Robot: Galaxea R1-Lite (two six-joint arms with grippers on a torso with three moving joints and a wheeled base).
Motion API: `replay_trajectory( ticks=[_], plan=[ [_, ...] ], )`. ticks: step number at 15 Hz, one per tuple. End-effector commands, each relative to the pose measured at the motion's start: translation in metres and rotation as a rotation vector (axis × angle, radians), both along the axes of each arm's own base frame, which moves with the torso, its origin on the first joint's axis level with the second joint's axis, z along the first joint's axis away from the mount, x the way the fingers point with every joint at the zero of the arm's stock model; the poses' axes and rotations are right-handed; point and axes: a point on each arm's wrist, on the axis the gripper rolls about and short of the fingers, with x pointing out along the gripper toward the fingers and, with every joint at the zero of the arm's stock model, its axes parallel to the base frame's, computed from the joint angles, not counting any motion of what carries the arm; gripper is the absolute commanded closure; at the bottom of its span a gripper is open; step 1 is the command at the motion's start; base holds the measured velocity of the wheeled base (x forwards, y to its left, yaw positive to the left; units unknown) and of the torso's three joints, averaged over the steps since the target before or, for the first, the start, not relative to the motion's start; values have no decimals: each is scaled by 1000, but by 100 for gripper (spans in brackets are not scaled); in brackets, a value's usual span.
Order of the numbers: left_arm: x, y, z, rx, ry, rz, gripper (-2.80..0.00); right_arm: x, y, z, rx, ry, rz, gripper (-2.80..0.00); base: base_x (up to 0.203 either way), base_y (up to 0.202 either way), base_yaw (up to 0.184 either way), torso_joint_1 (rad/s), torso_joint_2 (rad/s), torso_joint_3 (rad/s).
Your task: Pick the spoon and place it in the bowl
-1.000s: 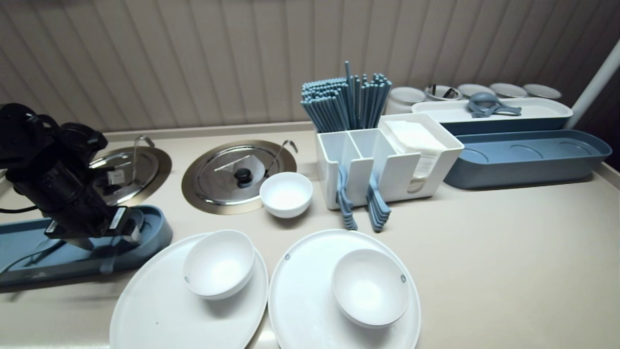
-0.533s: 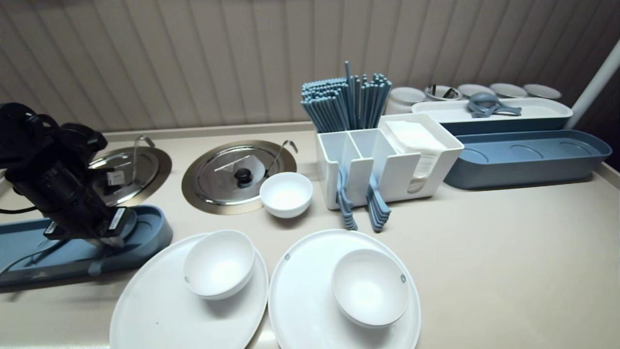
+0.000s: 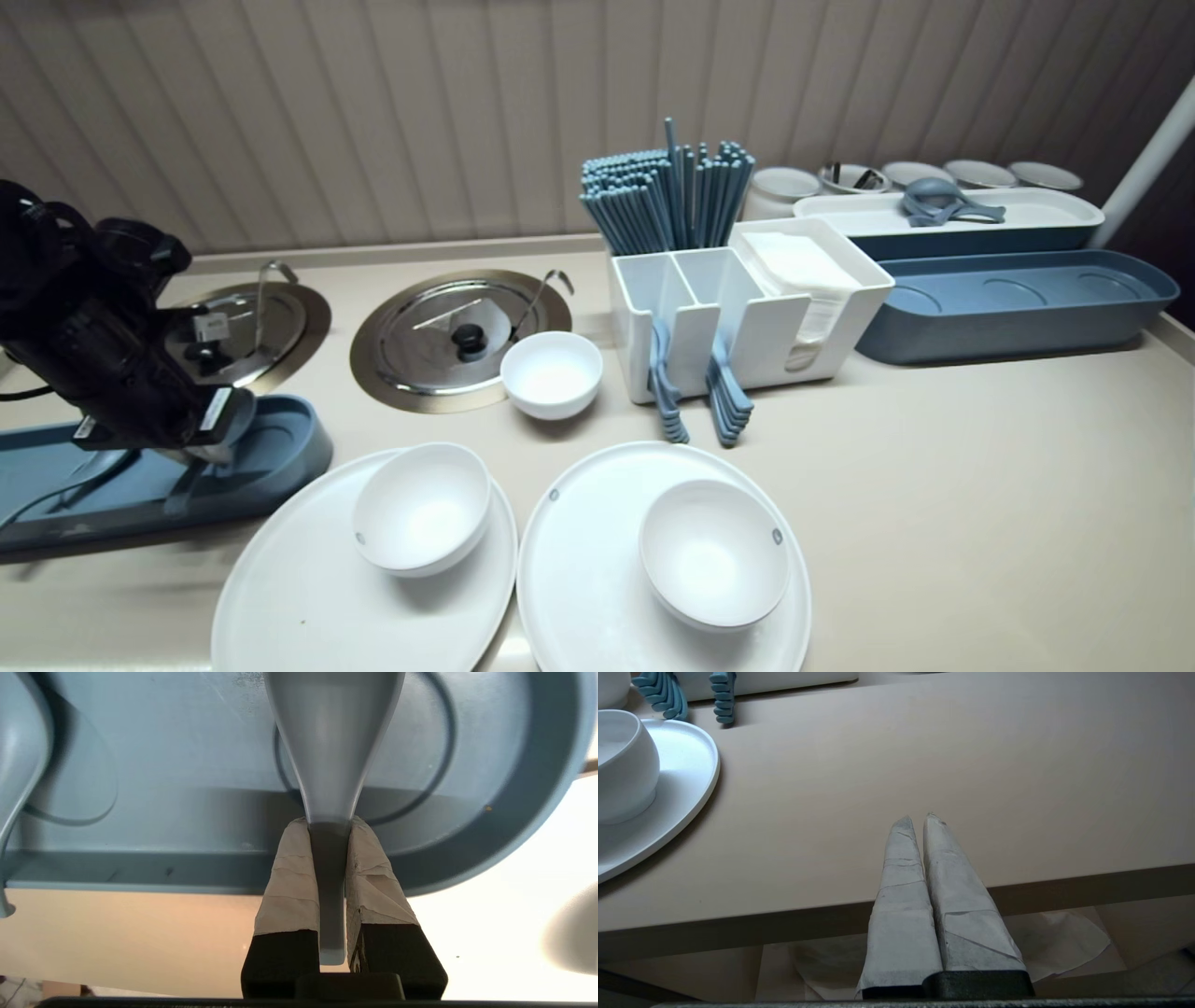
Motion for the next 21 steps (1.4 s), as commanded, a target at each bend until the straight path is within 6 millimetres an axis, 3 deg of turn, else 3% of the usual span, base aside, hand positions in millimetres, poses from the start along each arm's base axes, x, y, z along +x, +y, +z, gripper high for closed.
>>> replay_trajectory(
  ticks=[1, 6, 9, 12, 17, 21],
  plan=[
    [-10, -1, 16, 4, -50, 0, 0, 0, 0, 0, 0, 1, 0, 0, 0, 0, 0, 0, 0, 0],
    [-25, -4, 36, 0, -123, 1, 0, 0, 0, 0, 0, 1, 0, 0, 0, 0, 0, 0, 0, 0],
    [-41, -11, 58, -69, -213, -50, 0, 0, 0, 0, 0, 1, 0, 0, 0, 0, 0, 0, 0, 0],
    [-44, -39, 67, -89, -245, -164, 0, 0, 0, 0, -1, 1, 0, 0, 0, 0, 0, 0, 0, 0],
    [-55, -103, 81, -85, -251, -448, 0, 0, 0, 0, -3, 3, -1, 0, 0, 0, 0, 0, 0, 0],
    [-54, -138, 67, -48, -182, -673, 0, 0, 0, 0, -3, 3, -1, 0, 0, 0, 0, 0, 0, 0]
  ],
)
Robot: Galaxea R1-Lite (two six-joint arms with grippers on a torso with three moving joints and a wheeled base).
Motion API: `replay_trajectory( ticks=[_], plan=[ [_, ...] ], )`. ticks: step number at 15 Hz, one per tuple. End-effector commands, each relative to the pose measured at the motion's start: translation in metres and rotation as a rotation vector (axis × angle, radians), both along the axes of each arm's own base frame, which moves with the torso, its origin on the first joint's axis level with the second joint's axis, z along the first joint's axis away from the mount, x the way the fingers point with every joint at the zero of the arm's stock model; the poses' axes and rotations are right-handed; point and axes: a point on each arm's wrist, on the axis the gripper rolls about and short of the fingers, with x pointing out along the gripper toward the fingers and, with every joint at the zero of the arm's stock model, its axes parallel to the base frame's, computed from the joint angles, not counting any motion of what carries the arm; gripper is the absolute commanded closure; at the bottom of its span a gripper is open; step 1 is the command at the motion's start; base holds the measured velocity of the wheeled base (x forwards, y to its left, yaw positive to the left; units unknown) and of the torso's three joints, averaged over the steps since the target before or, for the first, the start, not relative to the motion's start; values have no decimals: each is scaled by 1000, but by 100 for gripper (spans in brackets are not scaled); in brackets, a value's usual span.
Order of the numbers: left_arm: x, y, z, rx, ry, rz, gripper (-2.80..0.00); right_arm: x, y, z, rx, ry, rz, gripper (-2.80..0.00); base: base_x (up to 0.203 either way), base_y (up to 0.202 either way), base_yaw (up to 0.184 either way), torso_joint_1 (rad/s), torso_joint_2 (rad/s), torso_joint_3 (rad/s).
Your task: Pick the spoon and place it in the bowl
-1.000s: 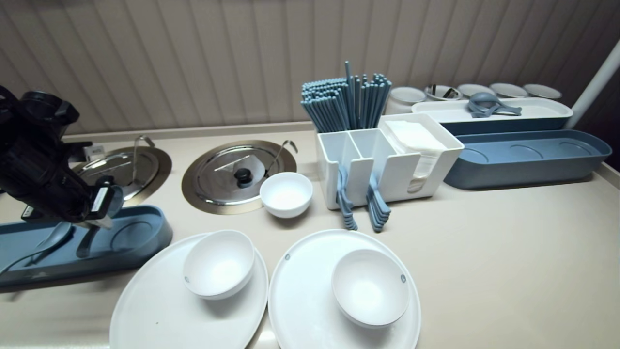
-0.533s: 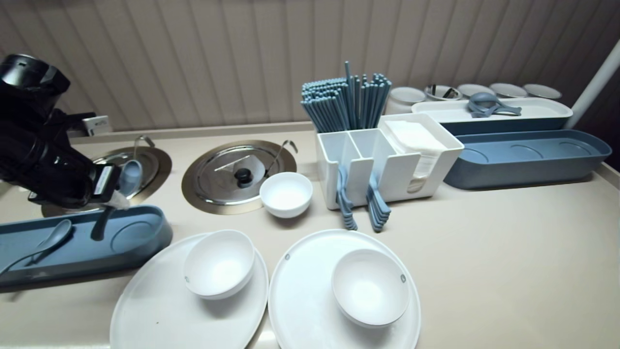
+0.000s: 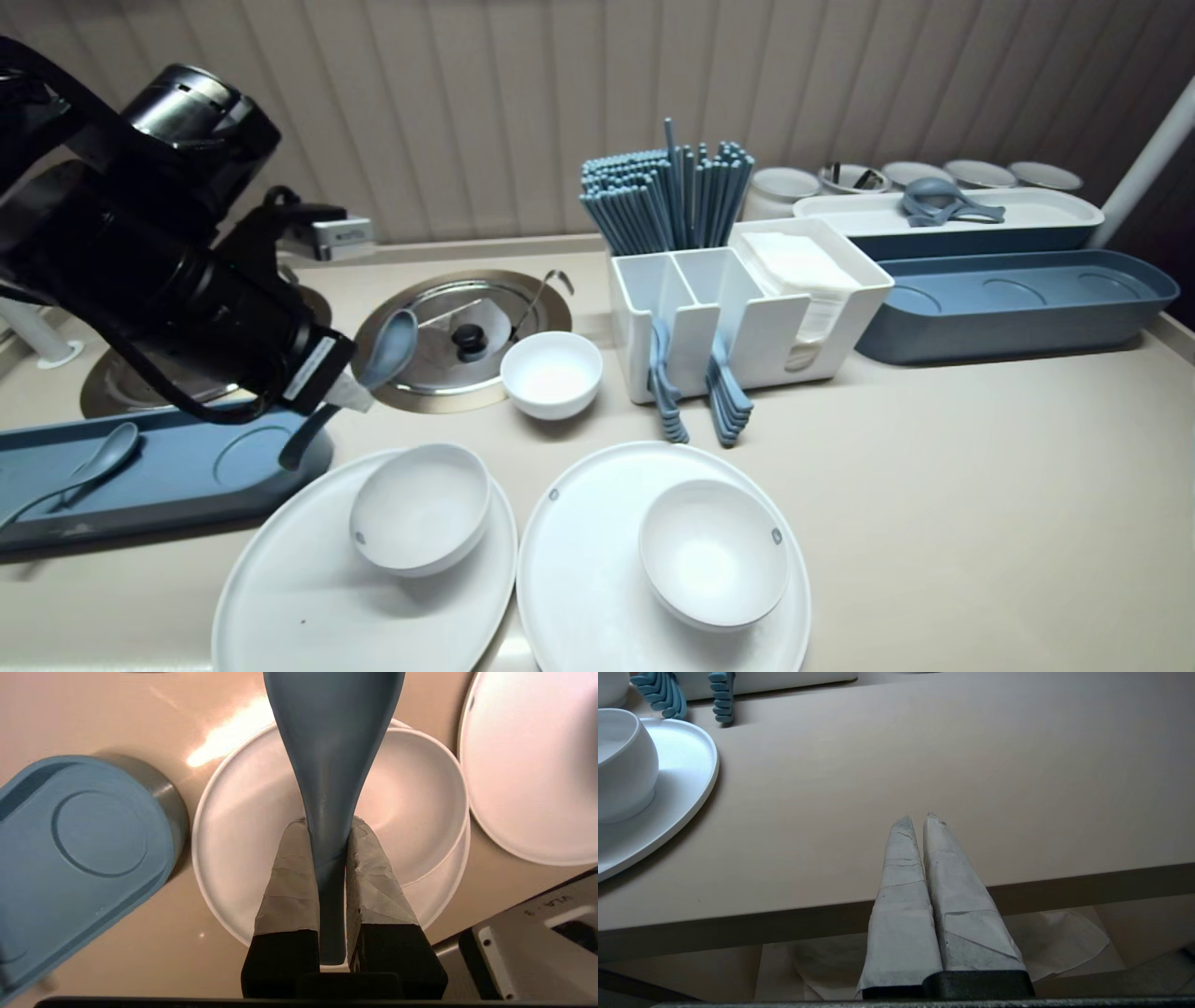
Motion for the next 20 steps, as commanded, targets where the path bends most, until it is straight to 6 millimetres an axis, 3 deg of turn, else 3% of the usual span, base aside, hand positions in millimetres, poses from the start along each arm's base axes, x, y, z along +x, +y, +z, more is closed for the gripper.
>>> replay_trajectory(
  ticks=[1, 4, 9, 20],
  plan=[
    [6, -14, -11, 36, 48, -71, 0, 0, 0, 0, 0, 1, 0, 0, 0, 0, 0, 0, 0, 0],
    [4, -20, -26, 137, 150, -133, 0, 0, 0, 0, 0, 1, 0, 0, 0, 0, 0, 0, 0, 0],
    [-4, -17, -33, 225, 233, -176, 0, 0, 0, 0, 0, 1, 0, 0, 0, 0, 0, 0, 0, 0],
    [1, -39, -57, 293, 311, -232, 0, 0, 0, 0, 0, 1, 0, 0, 0, 0, 0, 0, 0, 0]
  ],
)
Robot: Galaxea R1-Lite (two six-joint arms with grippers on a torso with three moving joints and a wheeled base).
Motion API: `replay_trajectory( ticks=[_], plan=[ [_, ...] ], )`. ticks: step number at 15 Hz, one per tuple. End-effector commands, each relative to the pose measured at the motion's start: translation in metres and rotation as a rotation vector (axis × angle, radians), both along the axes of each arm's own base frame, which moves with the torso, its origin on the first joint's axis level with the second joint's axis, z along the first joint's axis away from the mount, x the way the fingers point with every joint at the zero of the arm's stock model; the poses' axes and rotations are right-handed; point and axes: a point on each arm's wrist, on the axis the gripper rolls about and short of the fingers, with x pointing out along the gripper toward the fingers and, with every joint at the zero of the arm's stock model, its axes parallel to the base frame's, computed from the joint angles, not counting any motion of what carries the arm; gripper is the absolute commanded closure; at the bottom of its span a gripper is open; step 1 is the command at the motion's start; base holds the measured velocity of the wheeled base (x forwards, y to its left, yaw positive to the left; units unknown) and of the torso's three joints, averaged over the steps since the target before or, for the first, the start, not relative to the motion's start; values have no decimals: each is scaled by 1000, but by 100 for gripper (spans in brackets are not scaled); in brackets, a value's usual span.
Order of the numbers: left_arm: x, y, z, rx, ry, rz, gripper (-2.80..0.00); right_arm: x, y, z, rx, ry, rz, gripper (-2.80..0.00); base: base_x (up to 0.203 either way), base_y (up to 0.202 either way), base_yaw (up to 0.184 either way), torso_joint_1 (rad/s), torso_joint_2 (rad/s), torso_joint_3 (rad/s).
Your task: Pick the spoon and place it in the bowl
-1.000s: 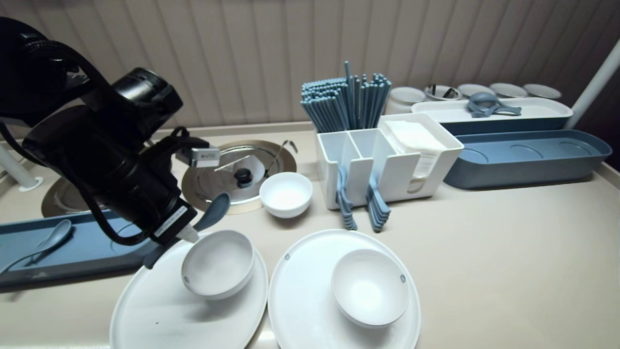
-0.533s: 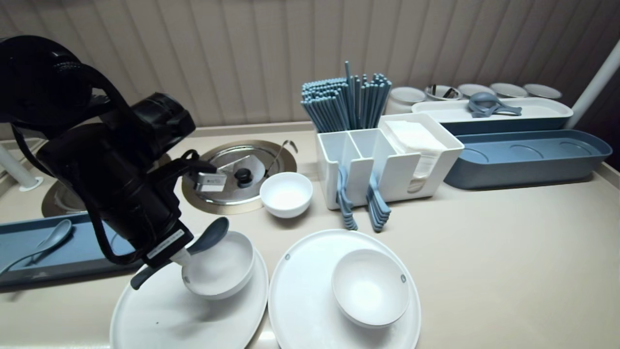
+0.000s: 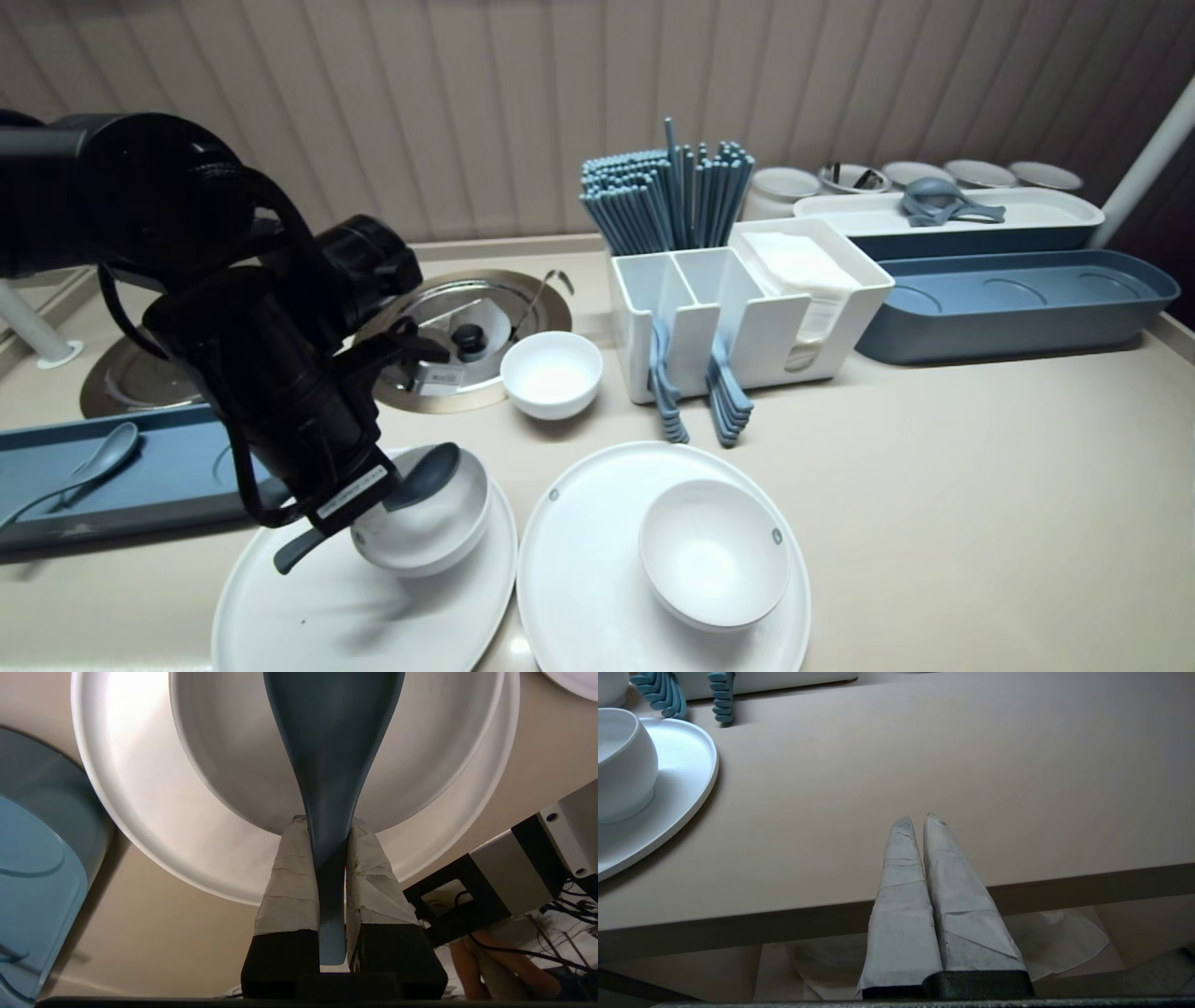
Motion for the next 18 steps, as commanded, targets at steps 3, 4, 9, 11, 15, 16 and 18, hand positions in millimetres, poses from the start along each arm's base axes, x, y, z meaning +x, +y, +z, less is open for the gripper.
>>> replay_trajectory(
  ticks=[3, 4, 9, 11, 15, 16, 18],
  plan=[
    [-2, 0, -3, 17, 17, -3, 0, 0, 0, 0, 0, 1, 0, 0, 0, 0, 0, 0, 0, 0],
    [-2, 1, -4, 20, 22, -3, 0, 0, 0, 0, 0, -1, 0, 0, 0, 0, 0, 0, 0, 0],
    [-3, 1, -4, 30, 19, -1, -280, 0, 0, 0, 1, 2, 0, 0, 0, 0, 0, 0, 0, 0],
    [-3, 1, -3, 27, 14, 9, -280, 0, 0, 0, 2, 2, 0, 0, 0, 0, 0, 0, 0, 0],
    [-12, 6, 16, -25, -54, 62, -280, 0, 0, 0, 1, 2, 0, 0, 0, 0, 0, 0, 0, 0],
    [-15, 8, 20, -36, -68, 78, -280, 0, 0, 0, 1, 3, 0, 0, 0, 0, 0, 0, 0, 0],
    [-14, 8, 22, -50, -76, 116, -280, 0, 0, 0, 2, 1, 0, 0, 0, 0, 0, 0, 0, 0]
  ],
)
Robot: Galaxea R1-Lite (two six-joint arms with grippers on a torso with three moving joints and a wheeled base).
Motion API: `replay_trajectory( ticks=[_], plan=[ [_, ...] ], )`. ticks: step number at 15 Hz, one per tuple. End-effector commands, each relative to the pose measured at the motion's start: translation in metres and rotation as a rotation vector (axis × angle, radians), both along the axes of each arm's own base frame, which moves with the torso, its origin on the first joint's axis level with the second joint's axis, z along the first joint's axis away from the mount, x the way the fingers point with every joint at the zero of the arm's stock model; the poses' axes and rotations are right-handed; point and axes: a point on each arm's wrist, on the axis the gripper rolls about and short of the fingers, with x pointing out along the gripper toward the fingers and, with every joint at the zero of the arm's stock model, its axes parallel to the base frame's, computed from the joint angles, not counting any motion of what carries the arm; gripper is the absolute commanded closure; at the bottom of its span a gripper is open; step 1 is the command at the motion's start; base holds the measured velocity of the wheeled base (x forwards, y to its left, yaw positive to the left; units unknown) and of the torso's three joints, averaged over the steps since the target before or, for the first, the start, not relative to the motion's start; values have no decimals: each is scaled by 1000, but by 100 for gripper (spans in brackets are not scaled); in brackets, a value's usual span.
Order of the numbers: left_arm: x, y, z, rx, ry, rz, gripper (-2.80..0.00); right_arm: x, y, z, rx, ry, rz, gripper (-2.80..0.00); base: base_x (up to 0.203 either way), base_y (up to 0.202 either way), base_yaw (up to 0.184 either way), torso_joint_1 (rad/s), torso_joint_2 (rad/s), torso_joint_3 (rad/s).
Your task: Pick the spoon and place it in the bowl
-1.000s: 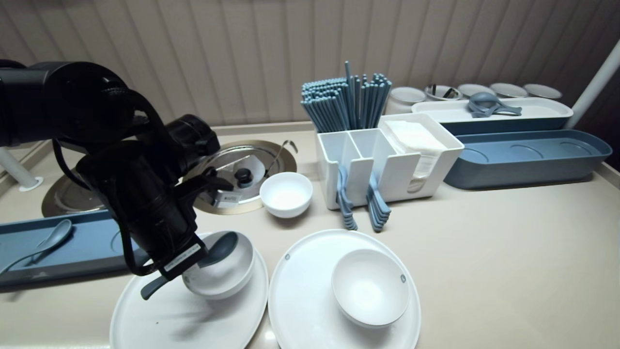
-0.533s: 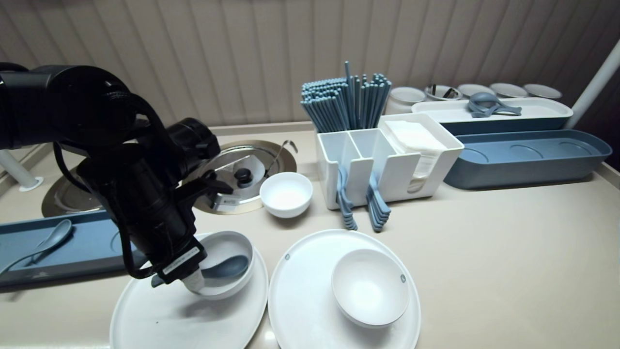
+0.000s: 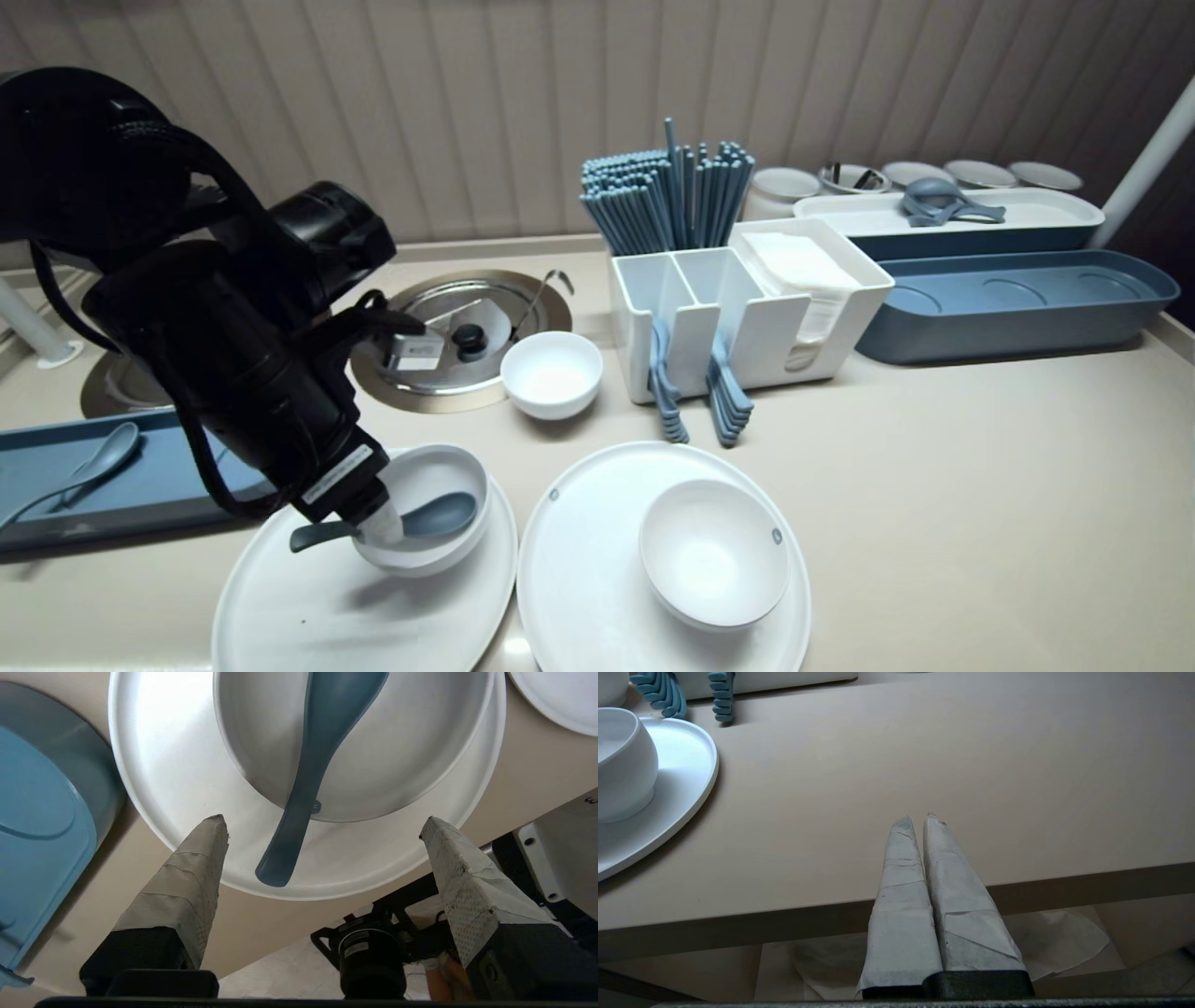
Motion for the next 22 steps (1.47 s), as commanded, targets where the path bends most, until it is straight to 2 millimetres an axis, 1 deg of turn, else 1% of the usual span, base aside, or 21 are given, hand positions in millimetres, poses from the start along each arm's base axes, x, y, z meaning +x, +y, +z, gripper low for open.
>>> replay_trajectory(
  ticks=[1, 3, 6, 9, 10, 13, 14, 17, 22],
  plan=[
    [-1, 0, 3, -9, -14, 10, -280, 0, 0, 0, 1, 2, 0, 0, 0, 0, 0, 0, 0, 0],
    [-1, 0, 6, -28, -35, 33, -280, 0, 0, 0, 1, 2, 0, 0, 0, 0, 0, 0, 0, 0],
    [-12, 6, 16, -79, -67, 147, -280, 0, 0, 0, 1, 2, 0, 0, 0, 0, 0, 0, 0, 0],
    [-19, 10, 26, -171, -168, 198, -280, 0, 0, 0, 1, 2, 0, 0, 0, 0, 0, 0, 0, 0],
    [-18, 9, 27, -199, -203, 207, -280, 0, 0, 0, 1, 2, 0, 0, 0, 0, 0, 0, 0, 0],
    [-15, 8, 28, -223, -216, 255, -280, 0, 0, 0, 1, 2, 0, 0, 0, 0, 0, 0, 0, 0],
    [-16, 10, 28, -222, -218, 262, 0, 0, 0, 0, -1, 2, 0, 0, 0, 0, 0, 0, 0, 0],
    [-16, 18, 36, -240, -252, 291, 0, 0, 0, 0, 1, 0, 0, 0, 0, 0, 0, 0, 0, 0],
    [-11, 21, 37, -245, -260, 332, 0, 0, 0, 0, 1, 0, 0, 0, 0, 0, 0, 0, 0, 0]
  ],
)
